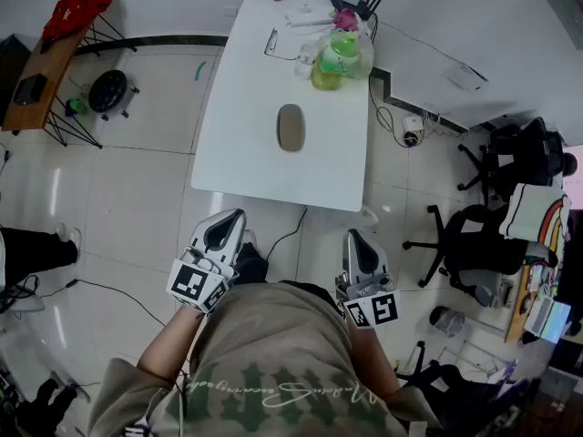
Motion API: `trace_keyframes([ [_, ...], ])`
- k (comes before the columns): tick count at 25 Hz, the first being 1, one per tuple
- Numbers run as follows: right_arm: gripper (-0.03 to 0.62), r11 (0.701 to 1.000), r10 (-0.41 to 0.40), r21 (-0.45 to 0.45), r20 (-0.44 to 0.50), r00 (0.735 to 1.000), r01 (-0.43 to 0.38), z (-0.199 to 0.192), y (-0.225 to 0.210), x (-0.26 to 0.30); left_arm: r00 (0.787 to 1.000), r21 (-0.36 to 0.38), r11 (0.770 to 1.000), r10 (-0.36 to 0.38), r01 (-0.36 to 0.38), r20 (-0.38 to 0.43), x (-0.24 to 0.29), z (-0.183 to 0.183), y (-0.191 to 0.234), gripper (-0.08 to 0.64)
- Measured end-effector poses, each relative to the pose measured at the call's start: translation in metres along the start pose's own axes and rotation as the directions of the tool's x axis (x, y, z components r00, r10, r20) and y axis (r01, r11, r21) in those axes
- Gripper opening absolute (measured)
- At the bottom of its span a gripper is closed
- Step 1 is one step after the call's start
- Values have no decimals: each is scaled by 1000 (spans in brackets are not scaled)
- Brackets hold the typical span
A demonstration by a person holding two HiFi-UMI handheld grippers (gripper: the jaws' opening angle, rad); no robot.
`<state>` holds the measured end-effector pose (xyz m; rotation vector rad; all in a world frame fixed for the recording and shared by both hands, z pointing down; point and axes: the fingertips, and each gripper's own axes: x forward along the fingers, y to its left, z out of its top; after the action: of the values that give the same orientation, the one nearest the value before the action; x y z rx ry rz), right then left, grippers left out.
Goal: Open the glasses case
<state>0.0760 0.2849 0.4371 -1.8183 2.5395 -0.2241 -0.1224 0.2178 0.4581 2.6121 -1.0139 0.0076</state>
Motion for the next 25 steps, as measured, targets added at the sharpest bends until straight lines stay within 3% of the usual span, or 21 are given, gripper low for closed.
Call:
trace_keyframes([
  [5,9,999,-46,2,8,999,46,1,2,30,999,24,1000,-14,13,50,-5,16,27,6],
  [17,8,996,70,48,-24,997,-68,-10,8,80,993,-21,995,102,-101,63,-2,27,63,6],
  [25,9,984,165,65,-5,986,-164,-10,-22,137,975,2,979,204,-205,85,30,44,83,6],
])
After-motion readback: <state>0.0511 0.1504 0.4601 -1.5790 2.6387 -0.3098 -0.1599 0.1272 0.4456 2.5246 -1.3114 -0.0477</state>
